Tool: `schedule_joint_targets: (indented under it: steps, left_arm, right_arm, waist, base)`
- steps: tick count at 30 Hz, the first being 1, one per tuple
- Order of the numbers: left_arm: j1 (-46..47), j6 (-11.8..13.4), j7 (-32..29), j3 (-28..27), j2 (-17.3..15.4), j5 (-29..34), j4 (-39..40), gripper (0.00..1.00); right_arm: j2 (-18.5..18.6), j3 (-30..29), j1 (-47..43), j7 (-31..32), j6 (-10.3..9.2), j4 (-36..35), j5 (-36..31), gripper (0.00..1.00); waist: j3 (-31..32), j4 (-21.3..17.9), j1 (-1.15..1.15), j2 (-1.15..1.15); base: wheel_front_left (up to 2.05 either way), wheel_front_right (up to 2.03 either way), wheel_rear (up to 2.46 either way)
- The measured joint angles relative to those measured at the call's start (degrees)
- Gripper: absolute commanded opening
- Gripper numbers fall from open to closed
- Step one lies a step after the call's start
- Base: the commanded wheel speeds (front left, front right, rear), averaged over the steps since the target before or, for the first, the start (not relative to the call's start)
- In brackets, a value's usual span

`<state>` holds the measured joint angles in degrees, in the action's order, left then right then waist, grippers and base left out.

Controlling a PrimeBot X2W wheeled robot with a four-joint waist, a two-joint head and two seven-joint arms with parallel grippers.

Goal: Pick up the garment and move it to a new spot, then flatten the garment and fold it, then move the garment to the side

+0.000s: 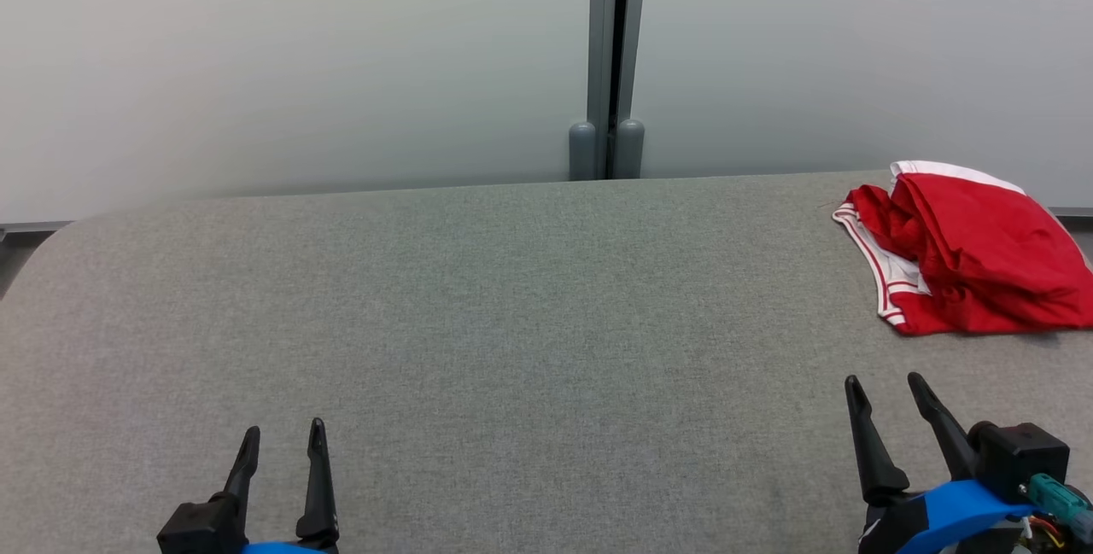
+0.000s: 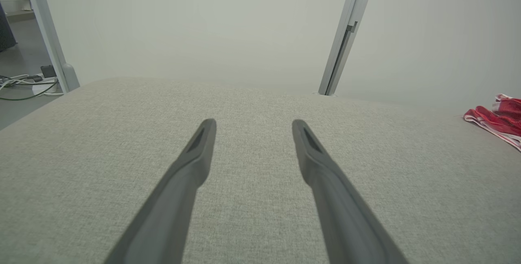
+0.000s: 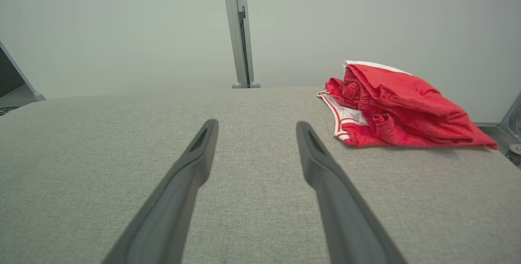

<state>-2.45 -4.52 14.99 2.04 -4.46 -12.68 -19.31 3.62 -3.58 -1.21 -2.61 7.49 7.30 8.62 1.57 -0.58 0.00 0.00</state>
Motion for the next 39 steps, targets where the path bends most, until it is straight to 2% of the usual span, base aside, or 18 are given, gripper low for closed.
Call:
schedule_joint_targets:
  steps: [3,4,14,23,39]
  left_arm:
    - [0.2,-0.1,0.0,0.0,-0.1,0.1,-0.1,1.0]
    - [0.2,-0.1,0.0,0.0,-0.1,0.1,-0.1,0.0]
    - [-2.3,-0.1,-0.6,0.4,1.2,-0.7,-4.7,0.0]
    - [-1.9,-0.4,-3.5,-0.8,1.2,-11.1,-3.9,0.0]
    - [0.3,-0.9,-7.3,-2.3,1.3,-25.8,-1.8,0.0]
  right_arm:
    - [-0.1,-0.1,-0.2,0.1,0.0,-0.1,0.0,1.0]
    - [-0.1,-0.1,-0.2,0.1,0.0,-0.1,0.0,0.0]
    - [-0.4,0.0,-1.2,0.2,0.0,5.0,0.9,0.0]
    - [-0.5,-0.4,-1.0,1.5,-0.01,5.4,11.7,0.0]
    - [-0.5,-0.8,0.4,3.1,-0.01,5.7,27.0,0.0]
  waist:
    - [0.0,0.3,0.0,0.0]
    - [0.0,0.3,0.0,0.0]
    - [-0.1,0.3,0.0,0.0]
    - [-0.2,0.3,0.0,0.0]
    - [-0.4,0.4,0.0,0.0]
  base:
    - [0.0,0.0,0.0]
    - [0.0,0.0,0.0]
    - [0.0,0.0,0.0]
    - [0.0,0.0,0.0]
    - [0.0,0.0,0.0]
